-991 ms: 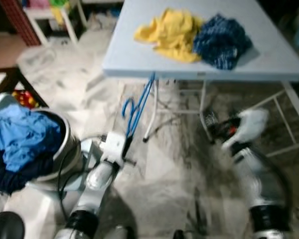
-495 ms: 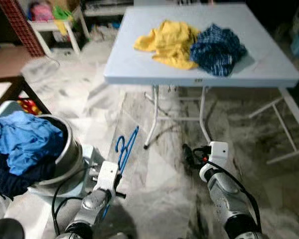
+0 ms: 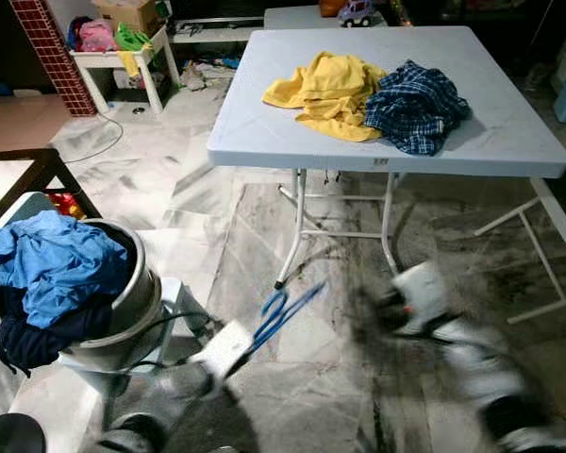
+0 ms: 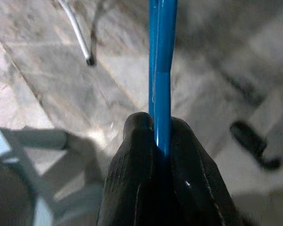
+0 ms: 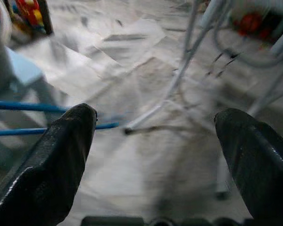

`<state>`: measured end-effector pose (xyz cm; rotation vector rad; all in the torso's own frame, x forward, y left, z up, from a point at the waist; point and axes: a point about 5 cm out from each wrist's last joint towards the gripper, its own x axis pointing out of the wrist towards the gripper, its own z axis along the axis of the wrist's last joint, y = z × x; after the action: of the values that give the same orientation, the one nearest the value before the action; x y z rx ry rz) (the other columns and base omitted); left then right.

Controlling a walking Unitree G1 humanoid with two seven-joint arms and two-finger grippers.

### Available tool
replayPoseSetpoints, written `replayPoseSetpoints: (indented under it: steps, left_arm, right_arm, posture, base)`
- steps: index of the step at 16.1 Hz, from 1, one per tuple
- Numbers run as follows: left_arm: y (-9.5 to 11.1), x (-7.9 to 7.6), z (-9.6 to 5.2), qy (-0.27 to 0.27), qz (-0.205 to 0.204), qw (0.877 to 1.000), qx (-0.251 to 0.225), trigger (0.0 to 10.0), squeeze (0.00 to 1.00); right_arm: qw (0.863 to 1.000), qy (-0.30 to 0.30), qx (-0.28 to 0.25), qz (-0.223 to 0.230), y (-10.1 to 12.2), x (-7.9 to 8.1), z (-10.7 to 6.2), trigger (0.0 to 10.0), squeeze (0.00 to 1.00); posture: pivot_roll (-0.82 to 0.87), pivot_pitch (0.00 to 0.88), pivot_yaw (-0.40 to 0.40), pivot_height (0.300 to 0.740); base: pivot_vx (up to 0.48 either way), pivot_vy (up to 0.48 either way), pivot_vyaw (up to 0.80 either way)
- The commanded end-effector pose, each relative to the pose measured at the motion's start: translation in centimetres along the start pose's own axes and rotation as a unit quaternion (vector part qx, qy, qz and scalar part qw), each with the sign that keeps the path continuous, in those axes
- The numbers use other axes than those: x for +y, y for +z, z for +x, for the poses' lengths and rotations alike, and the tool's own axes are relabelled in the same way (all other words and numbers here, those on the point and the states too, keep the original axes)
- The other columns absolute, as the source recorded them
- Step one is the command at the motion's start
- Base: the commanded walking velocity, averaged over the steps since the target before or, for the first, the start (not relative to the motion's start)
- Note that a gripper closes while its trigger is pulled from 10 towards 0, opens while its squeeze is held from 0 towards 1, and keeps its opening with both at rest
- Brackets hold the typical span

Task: Hang hanger

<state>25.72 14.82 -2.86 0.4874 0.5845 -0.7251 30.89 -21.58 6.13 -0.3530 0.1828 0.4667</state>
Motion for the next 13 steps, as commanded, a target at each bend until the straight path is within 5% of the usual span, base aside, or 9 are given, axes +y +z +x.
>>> replayPoseSetpoints:
  steps: [1,2,4,9,13]
  left_arm:
    - [-0.3,0.0,-0.3,-0.044,0.057,0.997,0.011,10.0,0.00]
    - [0.8,-1.8,0.8,-0.079,0.120,0.989,0.017,10.0,0.00]
    - [1.6,-2.2,1.3,-0.086,0.181,0.980,0.014,10.0,0.00]
    - [0.8,-2.5,1.0,-0.076,0.243,0.967,0.021,10.0,0.00]
    - [-0.4,-0.7,-0.7,-0.065,0.259,0.964,0.002,10.0,0.00]
  right_arm:
    - [0.998,0.049,-0.021,-0.028,1.4,-0.1,0.4,10.0,0.00]
    - [0.991,0.107,-0.013,-0.081,1.9,-0.4,0.1,10.0,0.00]
    - [0.973,0.192,0.006,-0.126,2.1,-0.1,-0.4,10.0,0.00]
    - [0.928,0.329,0.054,-0.164,2.4,0.4,-1.1,10.0,0.00]
    - [0.918,0.340,0.073,-0.190,3.0,-0.2,-1.0,10.0,0.00]
  posture:
    - [0.01,0.085,0.036,0.740]
    - [0.01,0.093,0.038,0.740]
    - [0.01,0.102,0.043,0.740]
    - [0.01,0.119,0.046,0.740]
    - [0.01,0.144,0.036,0.740]
  base:
    - [0.000,0.000,0.00]
    - [0.000,0.000,0.00]
    - [0.000,0.000,0.00]
    - [0.000,0.000,0.00]
    - [0.000,0.000,0.00]
